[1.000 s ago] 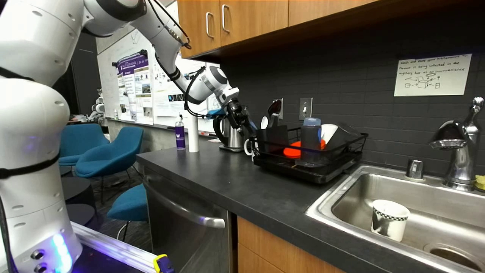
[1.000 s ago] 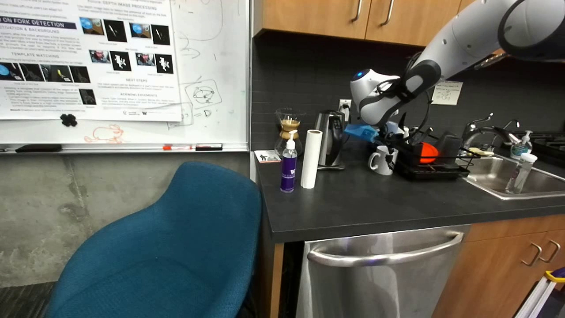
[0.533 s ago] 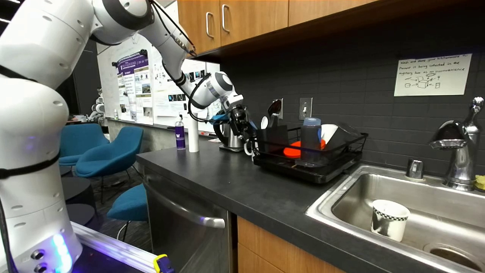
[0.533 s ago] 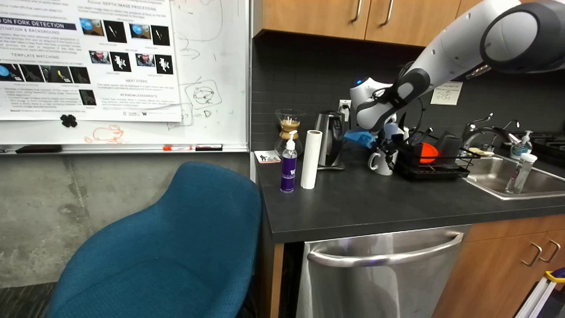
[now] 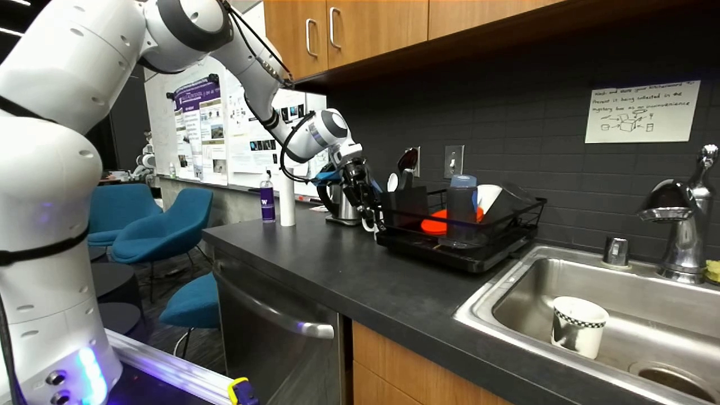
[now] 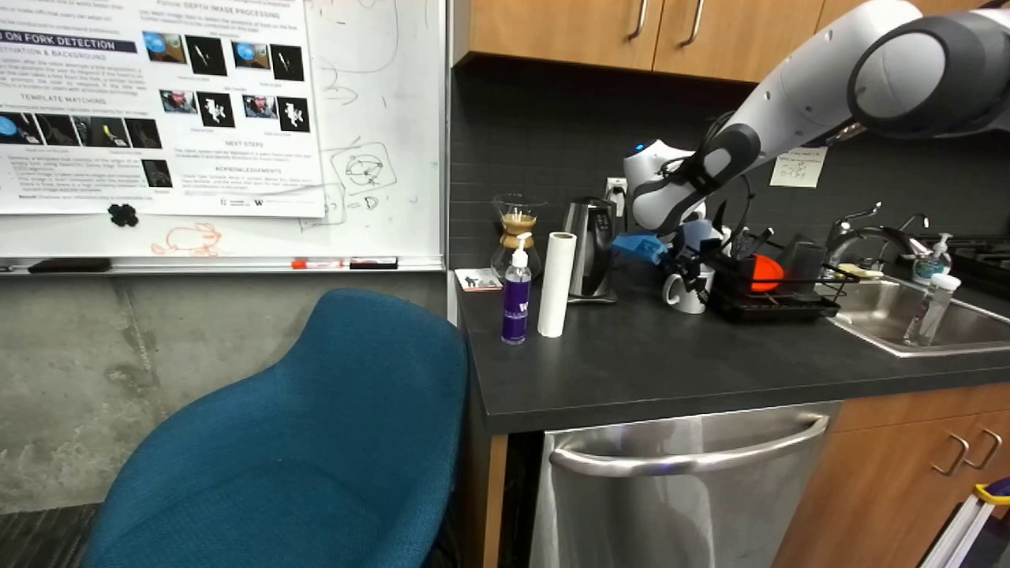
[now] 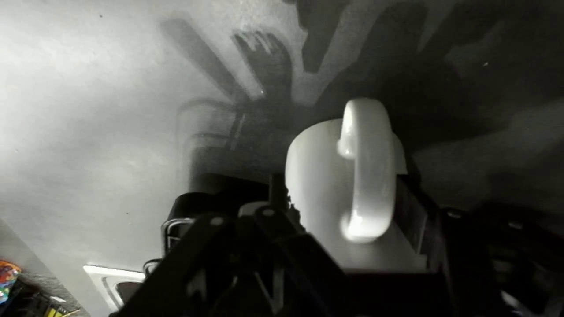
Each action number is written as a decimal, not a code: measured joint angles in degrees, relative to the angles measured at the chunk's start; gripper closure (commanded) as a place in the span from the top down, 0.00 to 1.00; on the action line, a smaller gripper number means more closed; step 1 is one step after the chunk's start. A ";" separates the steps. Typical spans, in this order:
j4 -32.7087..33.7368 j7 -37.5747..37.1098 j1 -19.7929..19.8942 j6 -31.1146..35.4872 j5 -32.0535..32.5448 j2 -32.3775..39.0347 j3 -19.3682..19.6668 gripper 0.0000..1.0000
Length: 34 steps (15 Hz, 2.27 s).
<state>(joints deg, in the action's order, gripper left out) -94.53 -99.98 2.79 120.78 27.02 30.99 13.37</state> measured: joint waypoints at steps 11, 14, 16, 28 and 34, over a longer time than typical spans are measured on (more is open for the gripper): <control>-1.13 5.18 -0.24 -0.12 -1.51 -0.79 -0.15 0.05; -4.23 8.54 -0.41 0.47 -1.52 -2.83 -0.52 0.05; -7.17 10.70 -0.75 0.89 -1.53 -4.59 -1.00 0.05; -22.94 15.45 -5.62 3.82 -3.65 -14.81 -7.96 0.05; -24.14 21.38 -7.54 2.17 -10.22 -17.19 -12.51 0.05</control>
<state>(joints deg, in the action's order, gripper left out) -118.67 -78.60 -4.75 122.95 16.80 13.80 0.87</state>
